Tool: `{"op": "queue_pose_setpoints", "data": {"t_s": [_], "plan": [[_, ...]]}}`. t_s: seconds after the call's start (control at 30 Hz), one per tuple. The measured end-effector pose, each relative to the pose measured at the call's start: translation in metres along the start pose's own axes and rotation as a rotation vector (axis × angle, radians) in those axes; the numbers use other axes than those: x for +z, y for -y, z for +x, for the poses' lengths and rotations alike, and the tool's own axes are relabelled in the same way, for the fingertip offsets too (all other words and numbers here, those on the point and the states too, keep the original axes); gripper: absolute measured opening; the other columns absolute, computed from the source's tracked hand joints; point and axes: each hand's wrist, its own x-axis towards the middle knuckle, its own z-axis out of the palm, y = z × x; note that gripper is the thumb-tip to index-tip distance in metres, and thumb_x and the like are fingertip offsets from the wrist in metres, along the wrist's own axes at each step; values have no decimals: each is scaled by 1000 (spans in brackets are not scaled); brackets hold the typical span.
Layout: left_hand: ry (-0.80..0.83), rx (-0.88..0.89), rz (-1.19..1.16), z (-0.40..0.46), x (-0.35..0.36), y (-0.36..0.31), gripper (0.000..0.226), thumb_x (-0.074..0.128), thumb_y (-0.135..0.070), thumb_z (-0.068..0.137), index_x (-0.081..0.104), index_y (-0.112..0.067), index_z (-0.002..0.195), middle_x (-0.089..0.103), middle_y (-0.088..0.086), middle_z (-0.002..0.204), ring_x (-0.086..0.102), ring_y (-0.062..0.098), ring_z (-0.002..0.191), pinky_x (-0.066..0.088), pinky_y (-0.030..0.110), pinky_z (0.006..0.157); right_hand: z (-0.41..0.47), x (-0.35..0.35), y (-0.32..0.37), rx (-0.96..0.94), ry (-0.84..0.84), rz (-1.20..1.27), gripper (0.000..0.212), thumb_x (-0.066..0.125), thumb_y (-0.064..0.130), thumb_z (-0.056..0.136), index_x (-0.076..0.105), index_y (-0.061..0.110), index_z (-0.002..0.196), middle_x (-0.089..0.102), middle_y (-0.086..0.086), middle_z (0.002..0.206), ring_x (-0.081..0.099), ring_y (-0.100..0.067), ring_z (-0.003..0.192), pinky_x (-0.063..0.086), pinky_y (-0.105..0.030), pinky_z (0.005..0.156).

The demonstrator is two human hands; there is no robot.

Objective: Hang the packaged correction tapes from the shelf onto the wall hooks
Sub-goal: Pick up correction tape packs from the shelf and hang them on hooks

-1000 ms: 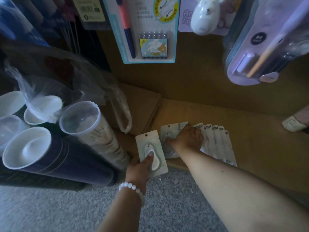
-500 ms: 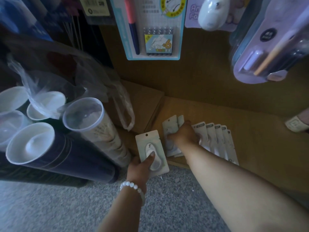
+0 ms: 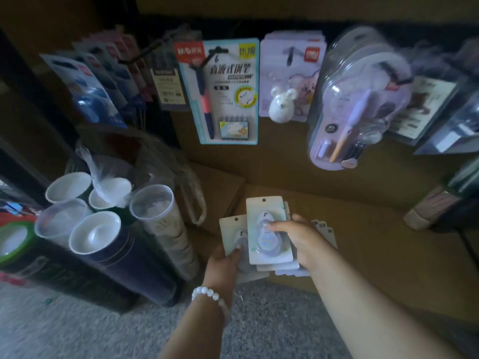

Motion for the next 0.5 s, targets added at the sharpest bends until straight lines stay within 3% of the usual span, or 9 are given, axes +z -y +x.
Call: {"op": "queue_pose_setpoints", "data": {"t_s": [0.07,0.2,0.27,0.33,0.43,0.5], "plan": [[55,24,-11,-13,8,-14,16,63,-24,93,70,-18,106,78,1,93,71,30,96,55,51,93,-15,-4,4,-18,44,61,42,79,6,68,62,7,107,71,-14,101,69,-33,91,56,-44,79],[164,20,-70,-42,17,-42,54,73,-49,78,67,-15,120,75,13,110,71,36,102,54,59,92,-42,-10,16,-115,78,123,42,78,12,69,63,15,108,71,-11,102,68,-33,93,56,-42,76],[233,60,-76,-58,19,-55,44,66,-43,88,66,-11,119,75,15,110,72,35,100,57,52,86,-56,-11,23,-163,120,136,51,80,18,63,63,19,111,72,-10,103,68,-33,96,55,-50,84],[310,108,-66,-74,19,-67,47,67,-41,84,64,-10,120,75,14,111,72,33,101,58,46,82,-72,-8,31,-209,152,140,52,80,22,63,63,21,111,71,-10,104,67,-34,98,53,-55,88],[375,213,-43,-96,19,-83,55,75,-38,80,62,-8,123,74,15,114,71,31,104,58,39,78,-95,-4,43,-275,176,142,58,82,32,53,65,23,108,71,-10,105,66,-34,100,51,-55,90],[397,250,-16,-109,18,-94,59,77,-38,75,63,-6,123,72,18,115,70,34,106,58,41,83,-108,0,50,-322,203,138,48,80,29,60,67,24,106,72,-10,104,66,-34,100,53,-52,90]]}}
